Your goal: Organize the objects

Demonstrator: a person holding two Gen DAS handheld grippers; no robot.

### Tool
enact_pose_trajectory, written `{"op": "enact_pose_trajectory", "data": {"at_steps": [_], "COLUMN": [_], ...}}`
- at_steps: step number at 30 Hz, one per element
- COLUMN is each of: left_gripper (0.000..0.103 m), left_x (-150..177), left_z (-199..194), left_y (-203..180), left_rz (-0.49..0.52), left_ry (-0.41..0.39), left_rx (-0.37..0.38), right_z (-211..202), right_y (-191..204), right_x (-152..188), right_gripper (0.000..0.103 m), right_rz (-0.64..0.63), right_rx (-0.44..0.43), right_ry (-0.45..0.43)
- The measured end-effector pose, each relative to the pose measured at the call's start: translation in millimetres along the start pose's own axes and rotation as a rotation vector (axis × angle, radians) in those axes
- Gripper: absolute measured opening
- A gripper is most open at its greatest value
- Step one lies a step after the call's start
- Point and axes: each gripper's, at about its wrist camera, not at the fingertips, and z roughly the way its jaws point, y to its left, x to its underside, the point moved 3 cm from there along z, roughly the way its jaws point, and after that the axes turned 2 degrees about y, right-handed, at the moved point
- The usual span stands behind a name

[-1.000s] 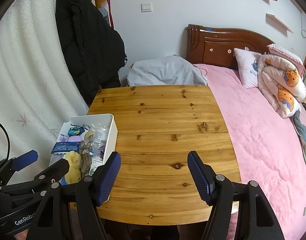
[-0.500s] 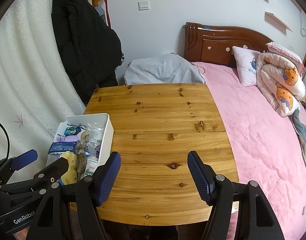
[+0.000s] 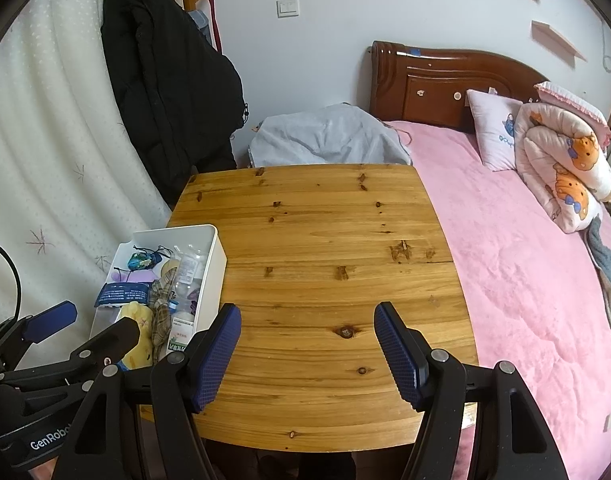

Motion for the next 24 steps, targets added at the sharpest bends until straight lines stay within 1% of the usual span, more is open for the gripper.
{"op": "enact_pose_trajectory", "data": {"at_steps": [12,18,24], "left_gripper": [0.086,0.086,0.086], "left_x": [0.2,-5.1,-7.7], "left_z": [0.0,3.4,8.8], "left_y": [-0.2,1.1,4.5], "left_rz": [-0.001,-0.008,-0.017], "left_ry": [0.000,-0.001,0.017], "left_rx": [-0.002,-0.006,-0.010], "right_z": [3.0,5.8,11.4], "right_y": [0.5,-0.4,-0.1], "right_x": [-0.6,-1.3,-6.3], "right_gripper": [0.070,0.070,0.070], "right_rz": [0.001,-0.002,-0.013], "right_rx": [0.000,-0.001,-0.004], "right_ry": [0.003,0.007,0.015]}}
